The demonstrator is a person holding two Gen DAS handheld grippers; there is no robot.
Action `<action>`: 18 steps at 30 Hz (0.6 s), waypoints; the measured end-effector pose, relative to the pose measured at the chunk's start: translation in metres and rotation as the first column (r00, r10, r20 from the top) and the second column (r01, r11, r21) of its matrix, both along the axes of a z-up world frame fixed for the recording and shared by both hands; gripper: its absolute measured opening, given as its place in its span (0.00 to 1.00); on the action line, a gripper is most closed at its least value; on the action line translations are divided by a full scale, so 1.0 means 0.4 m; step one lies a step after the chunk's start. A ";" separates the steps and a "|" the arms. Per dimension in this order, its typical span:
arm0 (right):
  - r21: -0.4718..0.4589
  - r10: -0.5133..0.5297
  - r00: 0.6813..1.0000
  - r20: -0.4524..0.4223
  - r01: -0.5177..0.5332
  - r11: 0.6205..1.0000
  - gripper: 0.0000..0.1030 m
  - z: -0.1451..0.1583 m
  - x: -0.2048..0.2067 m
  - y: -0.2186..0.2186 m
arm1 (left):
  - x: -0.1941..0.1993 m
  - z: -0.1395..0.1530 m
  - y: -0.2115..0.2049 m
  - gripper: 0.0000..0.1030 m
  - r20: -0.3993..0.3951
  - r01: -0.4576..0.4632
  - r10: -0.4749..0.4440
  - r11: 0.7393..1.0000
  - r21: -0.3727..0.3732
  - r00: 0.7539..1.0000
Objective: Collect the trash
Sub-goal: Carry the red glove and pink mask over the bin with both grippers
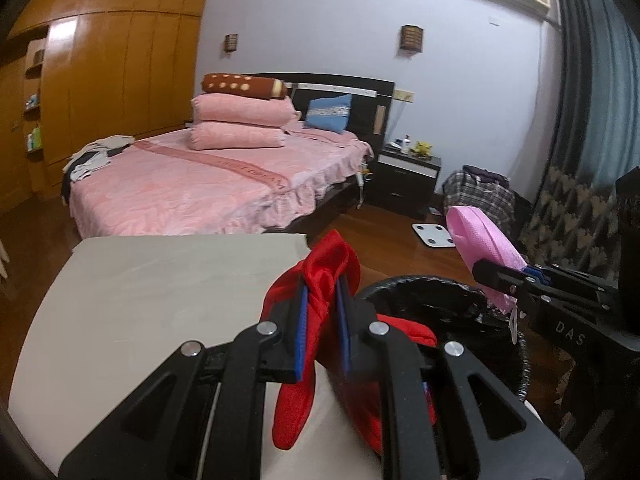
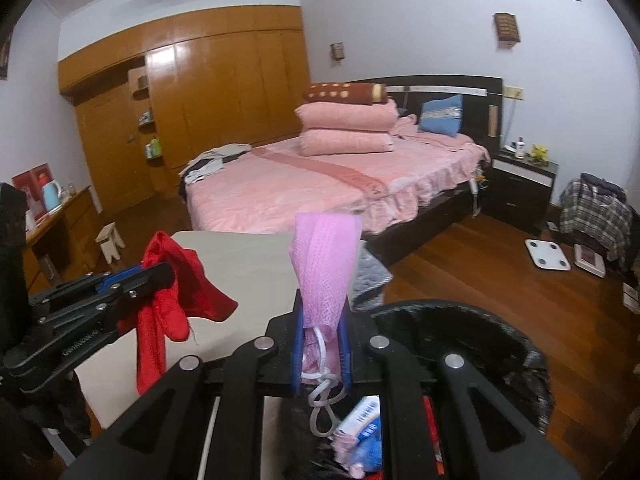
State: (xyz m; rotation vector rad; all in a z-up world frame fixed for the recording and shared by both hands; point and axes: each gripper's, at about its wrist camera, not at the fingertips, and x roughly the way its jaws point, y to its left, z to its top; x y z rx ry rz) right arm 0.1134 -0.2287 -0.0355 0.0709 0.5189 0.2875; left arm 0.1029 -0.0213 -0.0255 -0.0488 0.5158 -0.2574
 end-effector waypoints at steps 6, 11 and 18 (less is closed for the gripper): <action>-0.014 -0.063 0.998 -0.014 0.063 0.998 0.14 -0.014 -0.015 -0.080 | 0.009 -0.011 -0.072 0.12 -0.003 0.063 -0.063 0.998 0.008 0.998; -0.032 -0.099 0.994 -0.035 0.098 0.995 0.14 -0.036 -0.011 -0.132 | 0.037 -0.039 -0.143 0.12 -0.016 0.121 -0.121 0.992 0.023 0.993; -0.046 -0.155 0.986 -0.068 0.152 0.987 0.14 -0.076 -0.002 -0.205 | 0.069 -0.082 -0.223 0.12 -0.029 0.187 -0.186 0.982 0.037 0.982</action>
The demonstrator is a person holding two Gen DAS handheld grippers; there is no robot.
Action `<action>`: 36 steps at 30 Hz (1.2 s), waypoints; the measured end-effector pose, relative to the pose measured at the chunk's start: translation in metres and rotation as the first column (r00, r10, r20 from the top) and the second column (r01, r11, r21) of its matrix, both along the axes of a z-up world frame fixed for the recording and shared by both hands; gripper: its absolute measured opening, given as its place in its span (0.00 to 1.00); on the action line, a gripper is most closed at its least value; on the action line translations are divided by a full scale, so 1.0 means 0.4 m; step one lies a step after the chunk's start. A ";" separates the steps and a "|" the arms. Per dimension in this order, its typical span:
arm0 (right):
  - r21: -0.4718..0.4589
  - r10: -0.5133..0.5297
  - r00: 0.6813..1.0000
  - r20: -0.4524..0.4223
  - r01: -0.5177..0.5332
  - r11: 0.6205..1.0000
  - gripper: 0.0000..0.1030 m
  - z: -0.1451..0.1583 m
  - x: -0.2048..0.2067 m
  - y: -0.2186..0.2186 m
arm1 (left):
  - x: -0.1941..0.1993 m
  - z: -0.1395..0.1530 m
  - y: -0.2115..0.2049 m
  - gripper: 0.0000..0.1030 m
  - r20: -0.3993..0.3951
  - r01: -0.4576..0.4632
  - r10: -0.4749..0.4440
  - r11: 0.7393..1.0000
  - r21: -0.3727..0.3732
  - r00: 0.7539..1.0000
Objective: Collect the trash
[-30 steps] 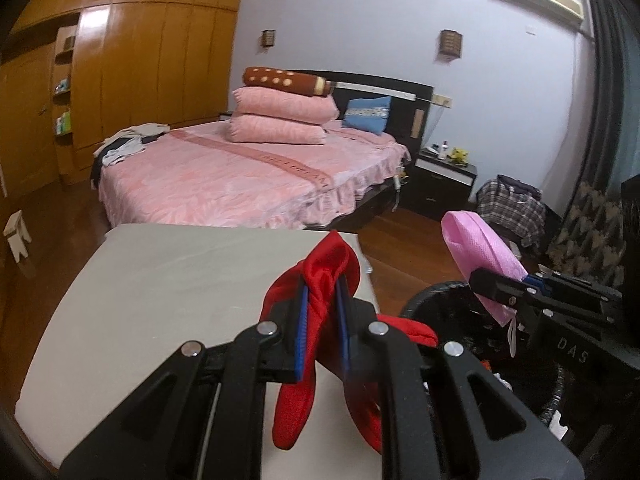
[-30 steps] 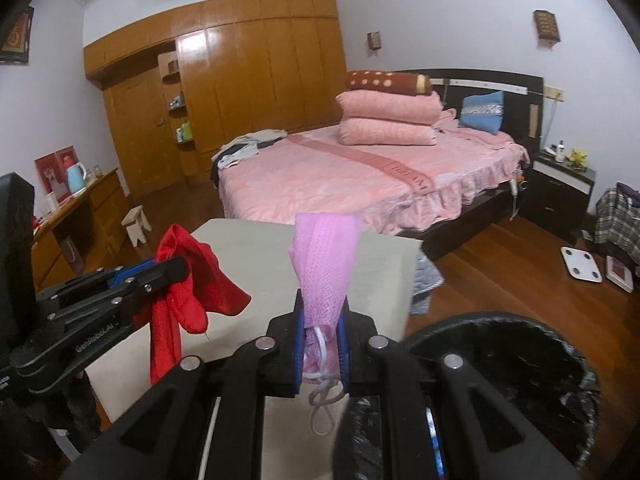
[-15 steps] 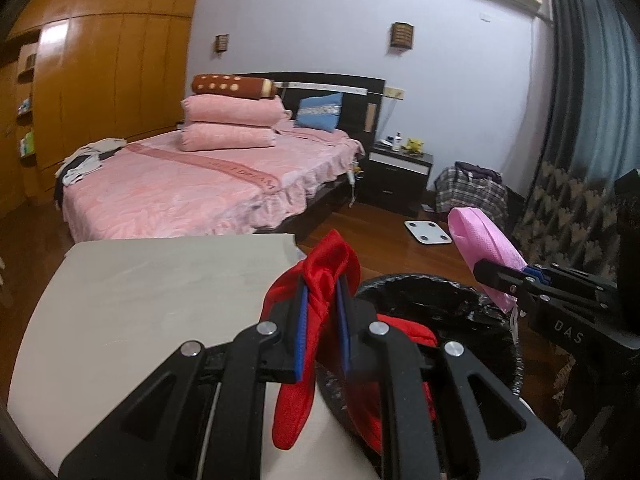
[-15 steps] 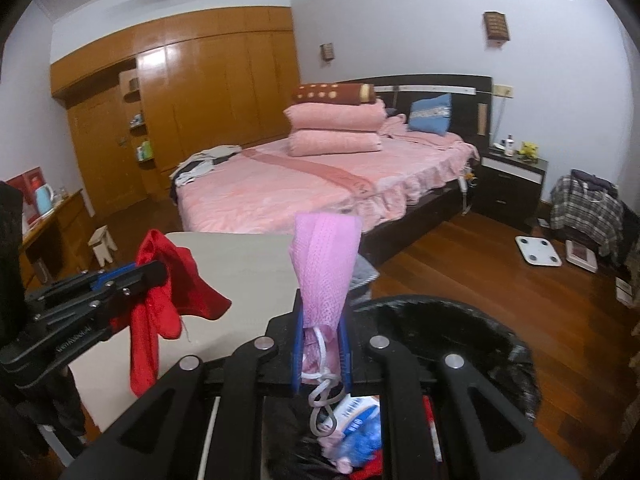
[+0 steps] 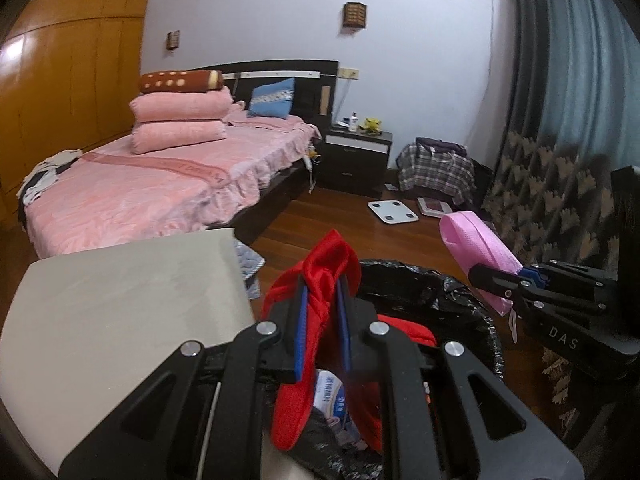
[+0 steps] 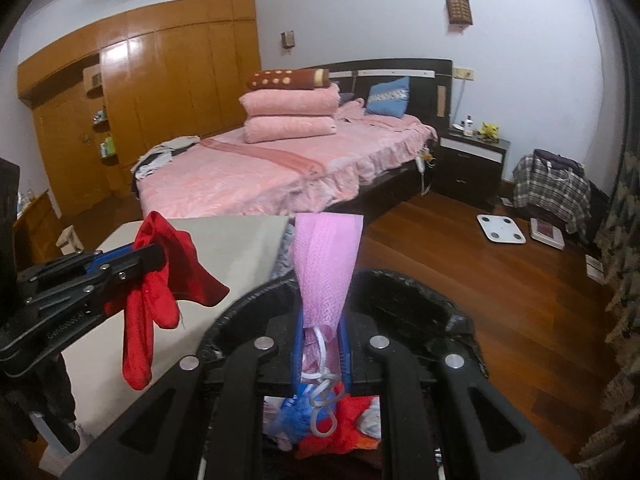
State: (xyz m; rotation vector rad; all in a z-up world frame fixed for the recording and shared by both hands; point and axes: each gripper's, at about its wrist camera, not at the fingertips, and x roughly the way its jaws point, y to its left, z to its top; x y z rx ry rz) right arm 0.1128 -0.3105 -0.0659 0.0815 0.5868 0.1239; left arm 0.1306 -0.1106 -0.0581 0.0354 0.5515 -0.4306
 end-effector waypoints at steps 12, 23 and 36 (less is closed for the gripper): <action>0.000 -0.037 0.998 -0.056 0.037 0.999 0.14 -0.075 0.035 -0.071 | 0.073 -0.058 -0.095 0.13 -0.044 0.059 -0.059 0.998 0.016 0.997; -0.020 -0.064 0.994 -0.089 0.062 0.998 0.52 -0.122 0.057 -0.105 | 0.094 -0.088 -0.109 0.57 -0.083 0.085 -0.086 0.996 -0.017 0.993; 0.026 -0.047 0.997 -0.060 0.049 0.998 0.94 -0.064 -0.002 -0.081 | 0.041 -0.005 -0.002 0.89 -0.039 -0.019 0.019 1.000 0.005 0.999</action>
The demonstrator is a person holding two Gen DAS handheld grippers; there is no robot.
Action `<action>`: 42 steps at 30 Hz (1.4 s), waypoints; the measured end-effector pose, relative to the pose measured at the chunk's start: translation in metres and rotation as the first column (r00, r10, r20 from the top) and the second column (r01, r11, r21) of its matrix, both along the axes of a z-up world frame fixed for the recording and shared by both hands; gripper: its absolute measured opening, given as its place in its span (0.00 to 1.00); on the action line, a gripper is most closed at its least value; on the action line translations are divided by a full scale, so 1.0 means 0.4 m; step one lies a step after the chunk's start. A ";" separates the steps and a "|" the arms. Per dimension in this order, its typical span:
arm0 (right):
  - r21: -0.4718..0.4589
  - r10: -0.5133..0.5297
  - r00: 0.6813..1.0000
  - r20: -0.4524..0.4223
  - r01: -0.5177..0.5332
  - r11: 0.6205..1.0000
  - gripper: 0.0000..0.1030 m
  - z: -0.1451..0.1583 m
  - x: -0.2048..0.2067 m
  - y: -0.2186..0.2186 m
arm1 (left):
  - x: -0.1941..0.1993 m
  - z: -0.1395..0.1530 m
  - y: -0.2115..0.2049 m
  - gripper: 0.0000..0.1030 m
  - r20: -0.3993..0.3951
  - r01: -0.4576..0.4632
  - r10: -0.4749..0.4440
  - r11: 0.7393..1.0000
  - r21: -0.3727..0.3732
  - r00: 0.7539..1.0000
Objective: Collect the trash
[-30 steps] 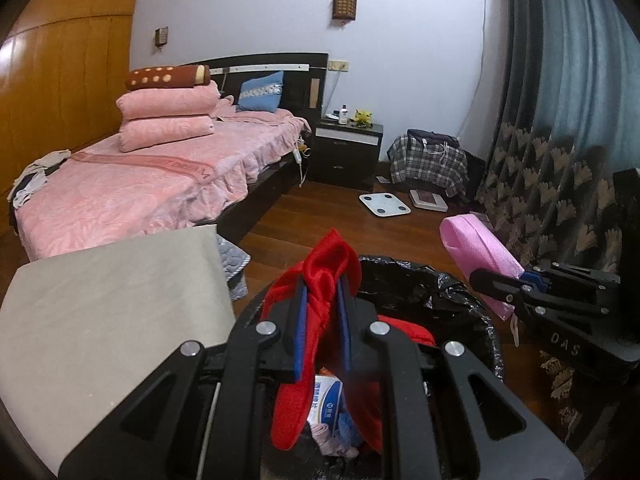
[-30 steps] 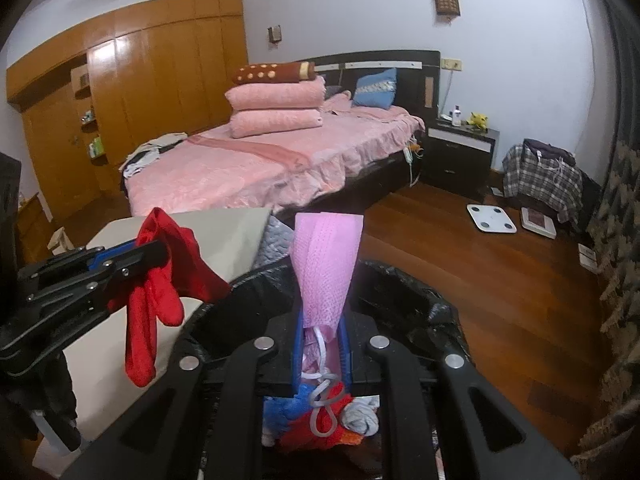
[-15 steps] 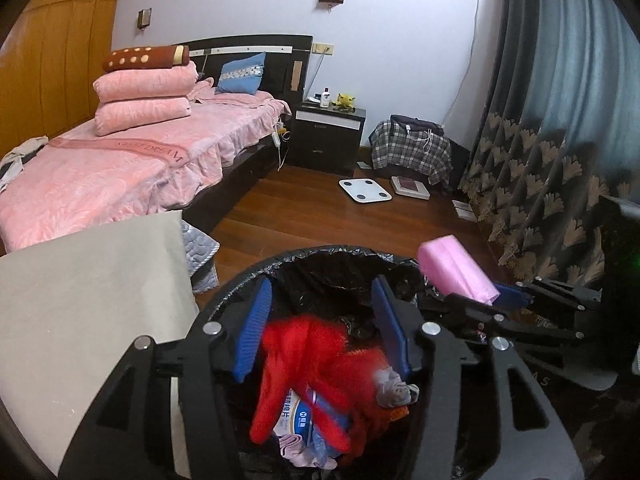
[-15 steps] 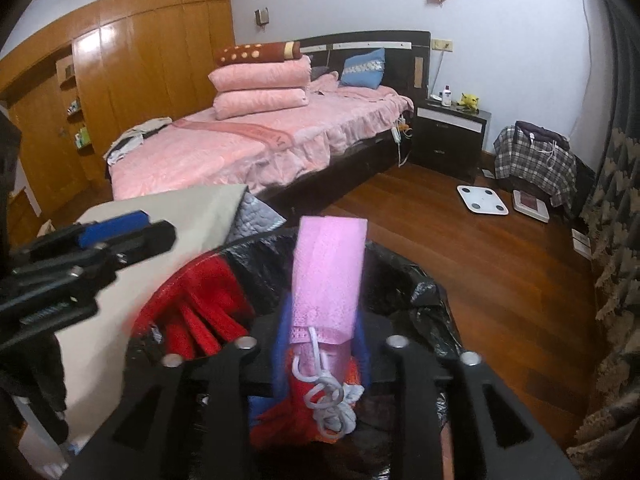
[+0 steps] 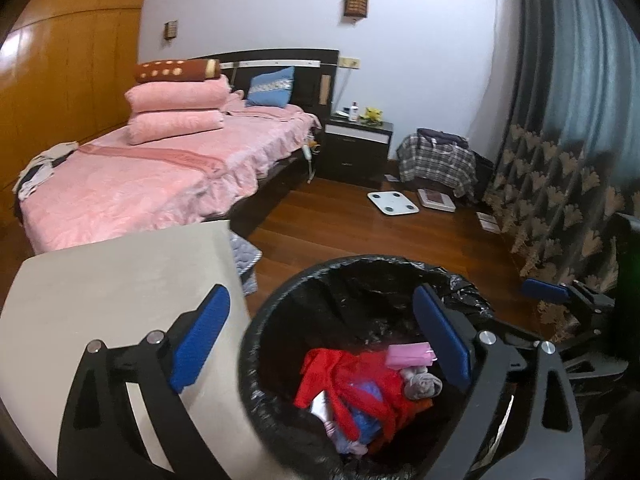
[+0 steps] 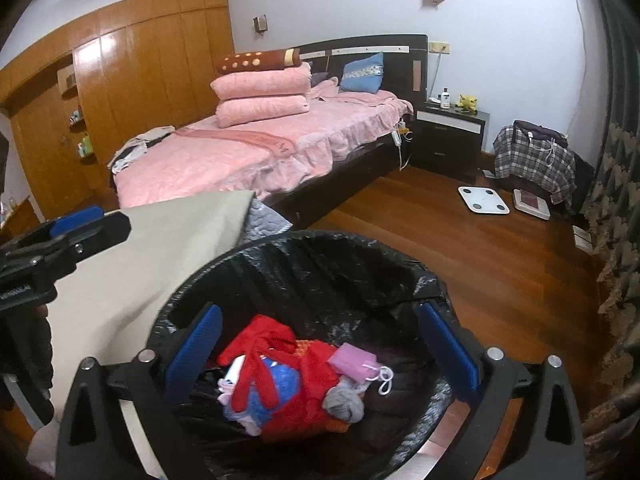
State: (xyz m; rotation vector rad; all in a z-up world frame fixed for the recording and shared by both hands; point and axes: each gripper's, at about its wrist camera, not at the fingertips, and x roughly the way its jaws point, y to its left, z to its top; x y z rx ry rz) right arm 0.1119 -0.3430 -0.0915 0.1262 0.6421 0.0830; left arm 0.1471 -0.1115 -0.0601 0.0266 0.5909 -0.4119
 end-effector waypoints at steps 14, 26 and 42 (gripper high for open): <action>0.027 0.055 0.995 0.081 -0.057 0.998 0.94 0.126 -0.094 0.097 | -0.134 0.083 0.137 0.92 0.046 -0.127 0.126 0.992 0.019 0.991; -0.001 0.098 0.986 0.137 -0.098 0.995 0.94 0.200 -0.165 0.168 | -0.254 0.149 0.173 0.92 0.113 -0.166 0.164 0.986 0.010 0.980; -0.021 0.122 0.979 0.166 -0.120 0.993 0.94 0.213 -0.215 0.202 | -0.331 0.170 0.182 0.92 0.162 -0.186 0.182 0.983 0.006 0.970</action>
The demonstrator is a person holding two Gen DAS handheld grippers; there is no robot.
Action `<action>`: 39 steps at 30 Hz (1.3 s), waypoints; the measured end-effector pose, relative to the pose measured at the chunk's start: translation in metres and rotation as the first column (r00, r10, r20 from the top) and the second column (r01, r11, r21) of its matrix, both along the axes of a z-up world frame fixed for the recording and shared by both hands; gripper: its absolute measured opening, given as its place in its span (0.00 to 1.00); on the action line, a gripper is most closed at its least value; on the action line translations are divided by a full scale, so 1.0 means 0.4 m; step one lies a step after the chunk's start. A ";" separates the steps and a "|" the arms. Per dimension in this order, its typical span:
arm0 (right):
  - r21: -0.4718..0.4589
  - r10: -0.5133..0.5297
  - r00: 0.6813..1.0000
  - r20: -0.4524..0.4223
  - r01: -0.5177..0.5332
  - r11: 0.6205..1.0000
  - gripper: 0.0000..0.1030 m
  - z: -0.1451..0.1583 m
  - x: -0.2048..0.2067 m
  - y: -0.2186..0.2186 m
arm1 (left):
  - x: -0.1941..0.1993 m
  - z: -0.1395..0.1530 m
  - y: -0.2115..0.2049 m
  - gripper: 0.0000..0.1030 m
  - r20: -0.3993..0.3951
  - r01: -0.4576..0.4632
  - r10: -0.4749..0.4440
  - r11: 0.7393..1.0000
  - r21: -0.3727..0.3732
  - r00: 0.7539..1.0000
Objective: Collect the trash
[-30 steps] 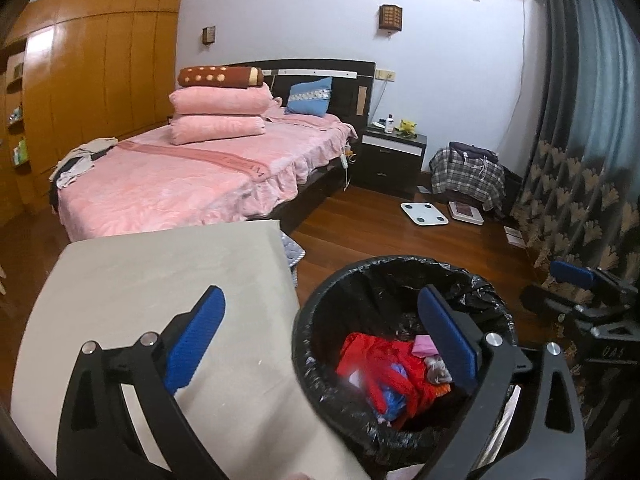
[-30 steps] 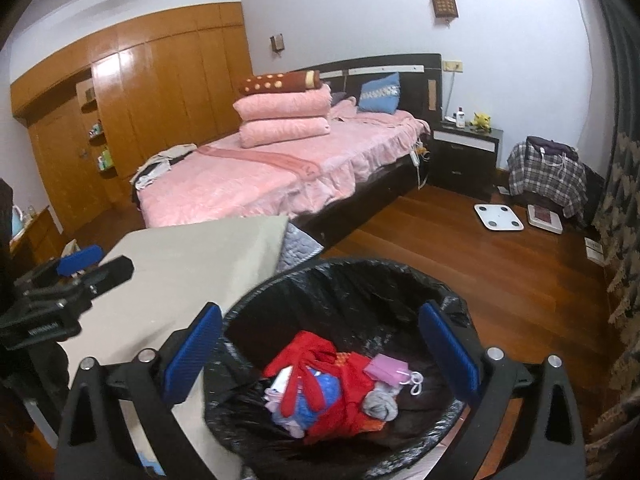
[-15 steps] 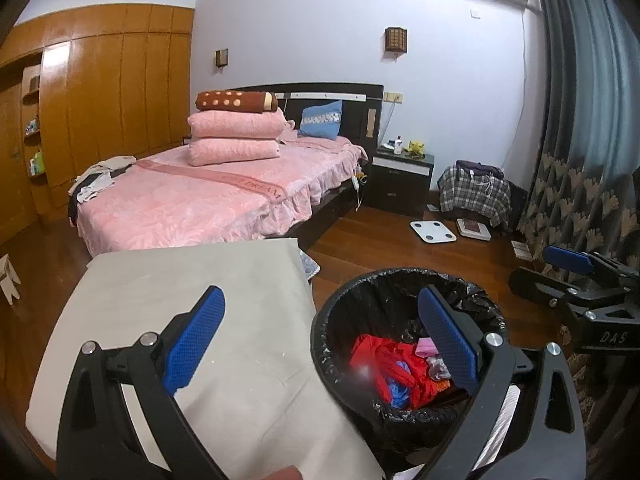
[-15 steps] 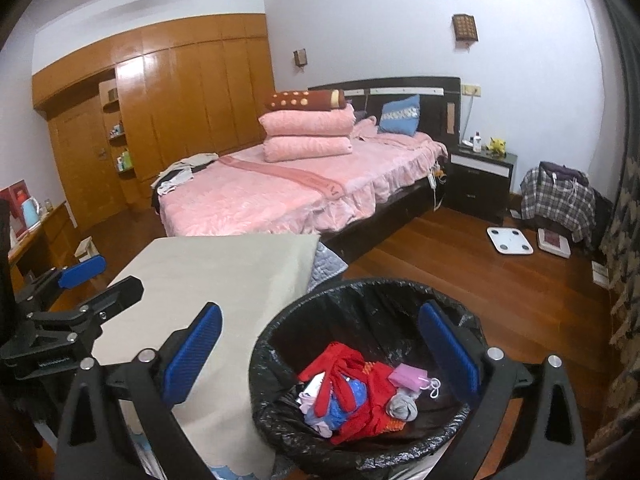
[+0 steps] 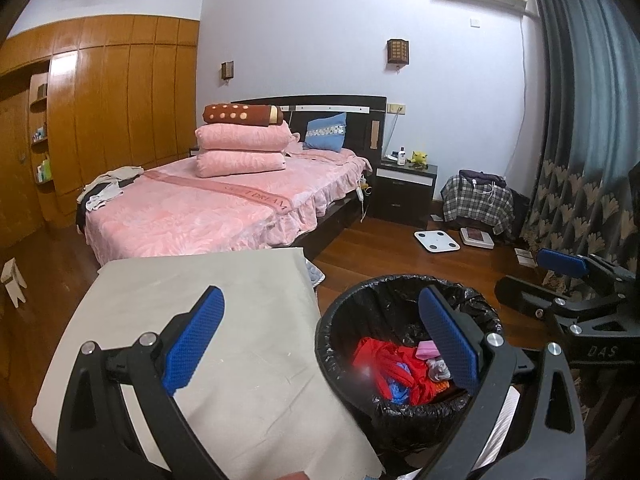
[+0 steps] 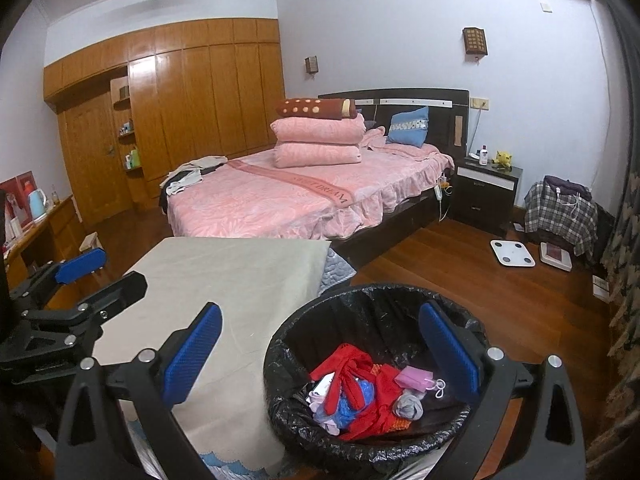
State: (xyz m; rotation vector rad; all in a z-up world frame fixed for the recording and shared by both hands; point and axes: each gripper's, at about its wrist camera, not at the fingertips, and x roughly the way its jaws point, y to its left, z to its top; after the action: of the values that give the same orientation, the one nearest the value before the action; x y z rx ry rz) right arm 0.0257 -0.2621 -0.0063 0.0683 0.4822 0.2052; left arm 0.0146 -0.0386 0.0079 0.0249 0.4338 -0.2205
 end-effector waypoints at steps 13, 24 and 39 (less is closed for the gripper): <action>-0.003 0.003 1.000 0.005 -0.003 1.000 0.94 0.009 -0.007 0.001 | -0.009 0.007 0.001 0.92 0.008 0.001 -0.001 1.000 0.004 1.000; -0.006 0.006 1.000 0.005 -0.005 1.000 0.94 0.012 -0.009 0.002 | -0.008 0.009 0.004 0.92 0.005 0.001 -0.001 1.000 0.004 1.000; -0.005 0.005 1.000 -0.002 -0.005 1.000 0.94 0.011 -0.007 0.007 | 0.003 0.013 0.025 0.92 -0.003 -0.004 0.004 1.000 0.001 1.000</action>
State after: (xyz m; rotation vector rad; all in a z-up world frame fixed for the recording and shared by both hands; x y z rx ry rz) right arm 0.0230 -0.2593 -0.0018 0.0623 0.4847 0.2093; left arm 0.0157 -0.0285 0.0131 0.0249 0.4372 -0.2167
